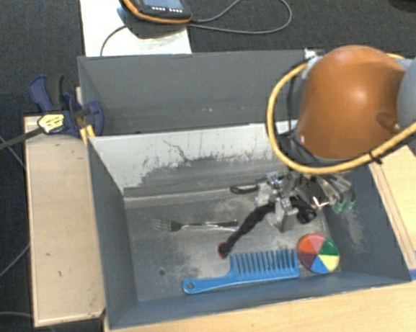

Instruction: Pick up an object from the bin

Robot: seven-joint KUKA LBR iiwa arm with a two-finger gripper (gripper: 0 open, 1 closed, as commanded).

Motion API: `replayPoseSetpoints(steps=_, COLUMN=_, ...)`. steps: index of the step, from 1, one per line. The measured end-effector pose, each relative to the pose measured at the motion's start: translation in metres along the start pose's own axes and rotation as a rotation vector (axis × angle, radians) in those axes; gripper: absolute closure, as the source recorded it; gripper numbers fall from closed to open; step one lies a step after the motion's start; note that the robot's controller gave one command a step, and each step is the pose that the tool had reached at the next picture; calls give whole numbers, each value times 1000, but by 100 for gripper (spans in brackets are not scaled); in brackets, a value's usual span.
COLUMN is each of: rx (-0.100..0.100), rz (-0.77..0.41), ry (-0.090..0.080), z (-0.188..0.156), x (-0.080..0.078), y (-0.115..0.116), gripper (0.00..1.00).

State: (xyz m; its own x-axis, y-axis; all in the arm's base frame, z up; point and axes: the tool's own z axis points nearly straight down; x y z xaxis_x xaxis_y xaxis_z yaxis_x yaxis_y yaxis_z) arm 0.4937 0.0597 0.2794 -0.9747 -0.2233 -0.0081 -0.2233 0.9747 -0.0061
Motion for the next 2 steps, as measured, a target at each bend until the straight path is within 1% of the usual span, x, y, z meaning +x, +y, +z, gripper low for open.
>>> replayPoseSetpoints(steps=1, rx=2, rz=-97, ry=-10, z=-25, x=-2, y=-3, gripper=100)
replayPoseSetpoints(steps=2, rx=2, rz=-102, ry=-14, z=63, x=-14, y=16, gripper=100)
